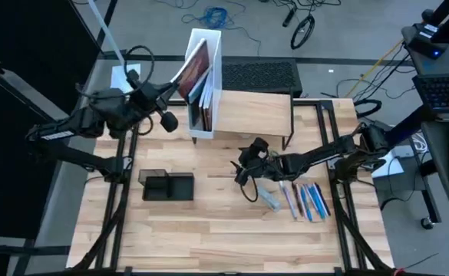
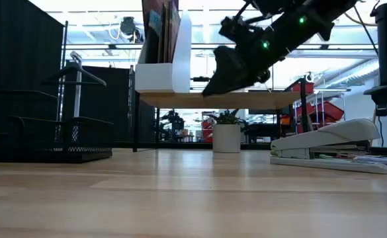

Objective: Stock shelves
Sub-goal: Remove the purple book from the white bookshelf on the shelf

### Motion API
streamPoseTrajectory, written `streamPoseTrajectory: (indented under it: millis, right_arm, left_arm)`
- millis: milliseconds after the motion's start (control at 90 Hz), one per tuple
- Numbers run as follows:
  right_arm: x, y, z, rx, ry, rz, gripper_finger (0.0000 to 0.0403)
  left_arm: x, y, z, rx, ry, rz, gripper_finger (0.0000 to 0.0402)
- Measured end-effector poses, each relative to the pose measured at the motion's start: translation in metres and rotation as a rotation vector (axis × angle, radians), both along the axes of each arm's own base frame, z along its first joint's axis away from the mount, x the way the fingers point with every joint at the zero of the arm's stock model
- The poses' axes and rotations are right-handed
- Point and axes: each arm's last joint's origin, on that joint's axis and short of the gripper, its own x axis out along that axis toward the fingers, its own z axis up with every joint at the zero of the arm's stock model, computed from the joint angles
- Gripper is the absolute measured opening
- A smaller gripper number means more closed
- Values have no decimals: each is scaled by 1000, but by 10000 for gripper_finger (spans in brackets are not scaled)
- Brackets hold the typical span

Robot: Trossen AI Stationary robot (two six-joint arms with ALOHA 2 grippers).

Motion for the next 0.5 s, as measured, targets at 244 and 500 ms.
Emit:
streamPoseTrajectory:
  millis: [244,500]
  right_arm:
    - [-4,0,20,-30,-29,27,254]
    - [-8,7,68,-82,-136,82,254]
  left_arm:
    - [-13,-11,27,69,-35,-52,10]
    - [-21,-30,39,60,-49,-173,10]
